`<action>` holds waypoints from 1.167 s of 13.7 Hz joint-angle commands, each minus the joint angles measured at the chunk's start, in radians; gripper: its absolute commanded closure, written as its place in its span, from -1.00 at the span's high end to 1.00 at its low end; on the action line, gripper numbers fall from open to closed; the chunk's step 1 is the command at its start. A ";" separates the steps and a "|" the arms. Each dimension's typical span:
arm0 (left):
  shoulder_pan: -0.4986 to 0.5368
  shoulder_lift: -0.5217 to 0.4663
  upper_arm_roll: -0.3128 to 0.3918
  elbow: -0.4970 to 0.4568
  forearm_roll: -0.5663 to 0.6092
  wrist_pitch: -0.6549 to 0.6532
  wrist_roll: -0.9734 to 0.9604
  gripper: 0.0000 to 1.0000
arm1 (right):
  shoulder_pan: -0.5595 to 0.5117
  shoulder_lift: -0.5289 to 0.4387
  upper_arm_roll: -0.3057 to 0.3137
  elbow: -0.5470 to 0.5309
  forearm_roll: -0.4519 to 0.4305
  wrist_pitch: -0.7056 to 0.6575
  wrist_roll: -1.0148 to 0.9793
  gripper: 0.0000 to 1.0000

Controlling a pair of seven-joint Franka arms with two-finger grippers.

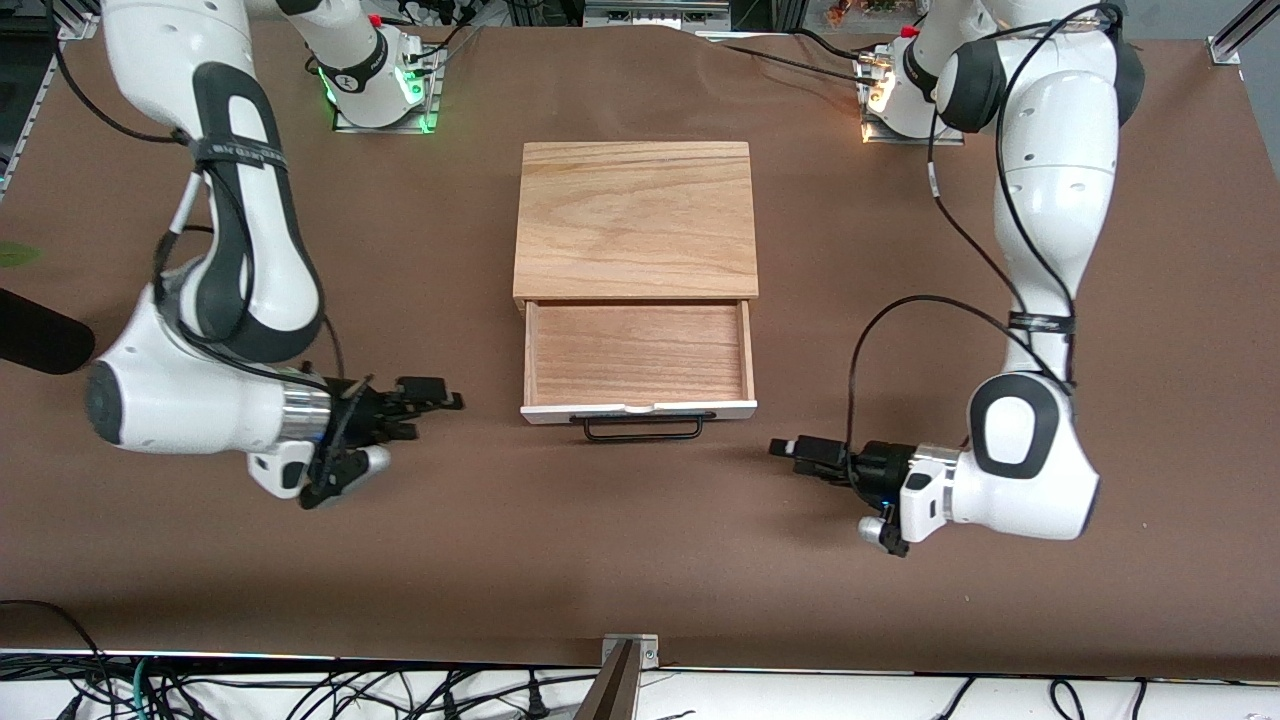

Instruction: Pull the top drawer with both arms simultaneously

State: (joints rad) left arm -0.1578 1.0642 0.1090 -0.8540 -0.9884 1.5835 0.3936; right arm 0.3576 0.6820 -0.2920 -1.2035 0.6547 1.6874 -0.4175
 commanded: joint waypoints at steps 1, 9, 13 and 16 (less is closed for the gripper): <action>0.010 -0.078 0.037 0.000 0.190 -0.077 0.033 1.00 | 0.008 -0.067 -0.071 -0.021 -0.160 -0.134 0.016 1.00; 0.032 -0.153 0.222 -0.002 0.393 -0.142 0.591 1.00 | -0.088 -0.384 0.046 -0.157 -0.507 -0.344 0.178 1.00; 0.027 -0.207 0.227 0.000 0.484 -0.137 0.495 1.00 | -0.239 -0.646 0.257 -0.552 -0.649 -0.095 0.374 1.00; 0.023 -0.295 0.228 -0.006 0.493 -0.177 0.277 1.00 | -0.299 -0.705 0.254 -0.644 -0.630 0.027 0.379 1.00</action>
State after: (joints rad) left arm -0.1200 0.8464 0.3285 -0.8407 -0.5335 1.4443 0.7805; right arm 0.1102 0.0575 -0.0601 -1.7513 0.0230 1.6486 -0.0635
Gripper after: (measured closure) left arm 0.000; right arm 0.000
